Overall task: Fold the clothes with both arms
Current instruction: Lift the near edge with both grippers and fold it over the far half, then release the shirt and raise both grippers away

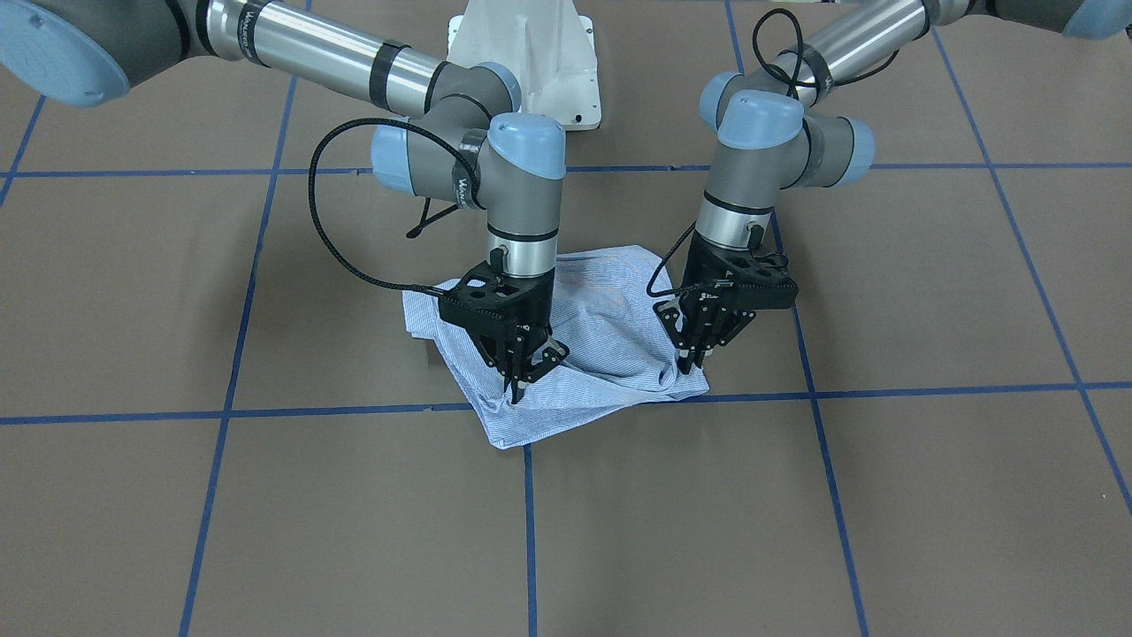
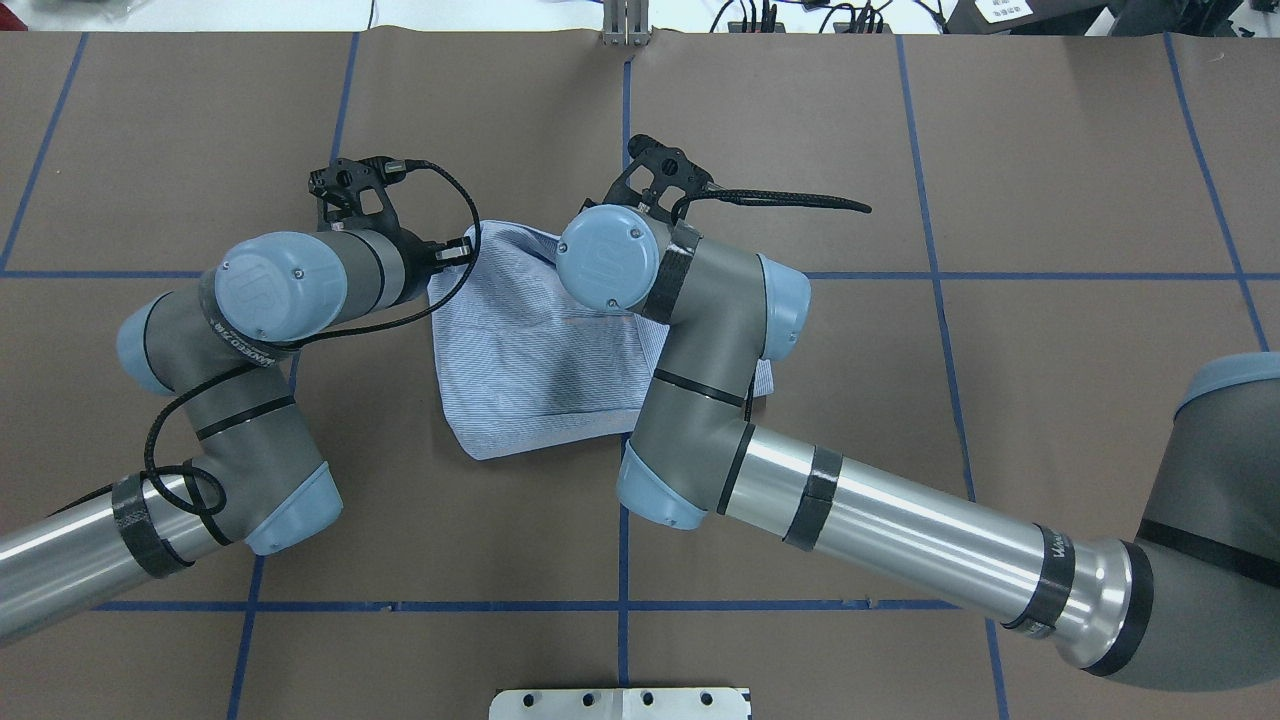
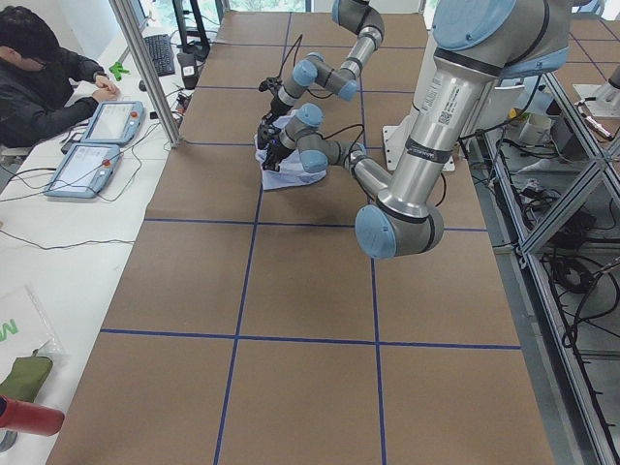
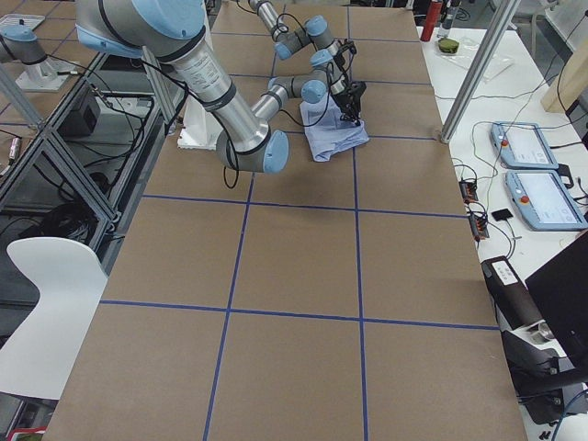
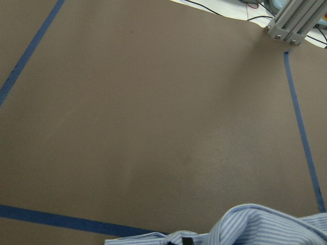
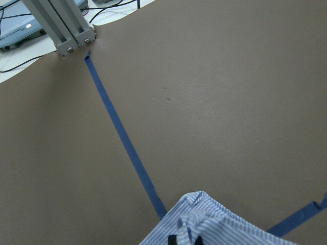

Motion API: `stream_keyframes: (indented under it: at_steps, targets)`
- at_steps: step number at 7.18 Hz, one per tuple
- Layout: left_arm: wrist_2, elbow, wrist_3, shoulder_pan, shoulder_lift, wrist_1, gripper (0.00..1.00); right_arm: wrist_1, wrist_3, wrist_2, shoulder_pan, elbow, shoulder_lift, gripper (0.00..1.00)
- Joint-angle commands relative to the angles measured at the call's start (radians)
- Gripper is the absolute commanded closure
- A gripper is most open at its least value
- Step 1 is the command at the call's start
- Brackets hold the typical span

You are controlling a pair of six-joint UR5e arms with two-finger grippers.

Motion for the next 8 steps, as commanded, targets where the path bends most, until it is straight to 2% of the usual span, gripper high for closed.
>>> stream_keyframes:
  at_steps: [1, 2, 3, 4, 5, 6, 7, 8]
  targets:
    - [-0.047, -0.002, 0.127, -0.029, 0.0, -0.011, 0.0, -0.012, -0.089, 0.125, 0.05, -0.012, 0.046, 0.0]
    - [-0.171, -0.026, 0.226, -0.084, 0.009, -0.002, 0.0, -0.078, -0.156, 0.193, 0.091, -0.01, 0.072, 0.0]
    - [-0.226, -0.066, 0.368, -0.139, 0.017, 0.01, 0.0, -0.122, -0.237, 0.263, 0.137, 0.005, 0.074, 0.0]
    - [-0.283, -0.087, 0.485, -0.193, 0.044, 0.051, 0.0, -0.174, -0.308, 0.367, 0.198, 0.066, 0.056, 0.0]
    - [-0.348, -0.118, 0.595, -0.257, 0.056, 0.094, 0.0, -0.272, -0.415, 0.435, 0.244, 0.185, 0.006, 0.0]
    - [-0.393, -0.179, 0.715, -0.312, 0.108, 0.154, 0.0, -0.337, -0.53, 0.501, 0.298, 0.332, -0.098, 0.0]
    - [-0.444, -0.227, 0.835, -0.396, 0.154, 0.197, 0.0, -0.347, -0.642, 0.576, 0.373, 0.458, -0.219, 0.0]
    - [-0.546, -0.253, 0.98, -0.508, 0.19, 0.251, 0.0, -0.398, -0.833, 0.674, 0.478, 0.575, -0.346, 0.0]
